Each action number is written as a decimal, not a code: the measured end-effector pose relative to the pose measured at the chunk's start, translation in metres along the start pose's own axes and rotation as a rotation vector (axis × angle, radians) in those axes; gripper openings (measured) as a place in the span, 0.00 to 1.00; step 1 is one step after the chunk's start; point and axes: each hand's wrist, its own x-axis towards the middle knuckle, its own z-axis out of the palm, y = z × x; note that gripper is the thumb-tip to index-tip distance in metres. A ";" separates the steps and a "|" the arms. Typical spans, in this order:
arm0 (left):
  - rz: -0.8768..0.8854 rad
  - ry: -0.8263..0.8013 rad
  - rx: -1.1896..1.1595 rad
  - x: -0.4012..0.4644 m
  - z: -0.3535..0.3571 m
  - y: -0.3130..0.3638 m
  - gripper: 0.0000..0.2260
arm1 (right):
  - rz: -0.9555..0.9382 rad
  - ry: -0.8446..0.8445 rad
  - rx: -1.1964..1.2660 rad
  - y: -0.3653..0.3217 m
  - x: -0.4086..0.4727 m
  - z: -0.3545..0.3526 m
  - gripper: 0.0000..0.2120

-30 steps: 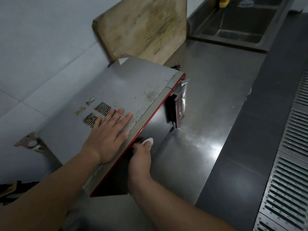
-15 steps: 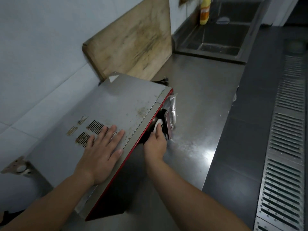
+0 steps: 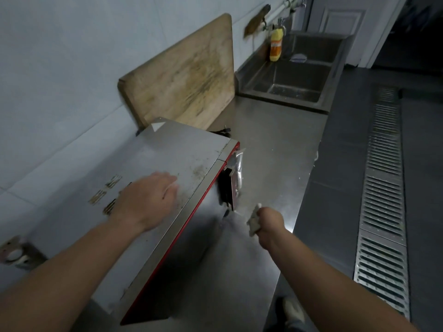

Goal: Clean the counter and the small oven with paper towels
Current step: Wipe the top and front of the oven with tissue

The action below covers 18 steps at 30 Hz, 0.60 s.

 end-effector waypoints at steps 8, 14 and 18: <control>0.100 0.051 0.187 0.079 0.004 0.051 0.25 | -0.078 -0.131 0.012 -0.073 0.014 0.016 0.10; -0.021 -0.031 0.201 0.133 0.033 0.075 0.27 | -0.078 -0.340 -0.055 -0.103 0.028 0.040 0.17; -0.102 -0.119 0.170 0.151 0.060 0.073 0.27 | -0.175 -0.386 -0.147 -0.102 0.042 0.056 0.08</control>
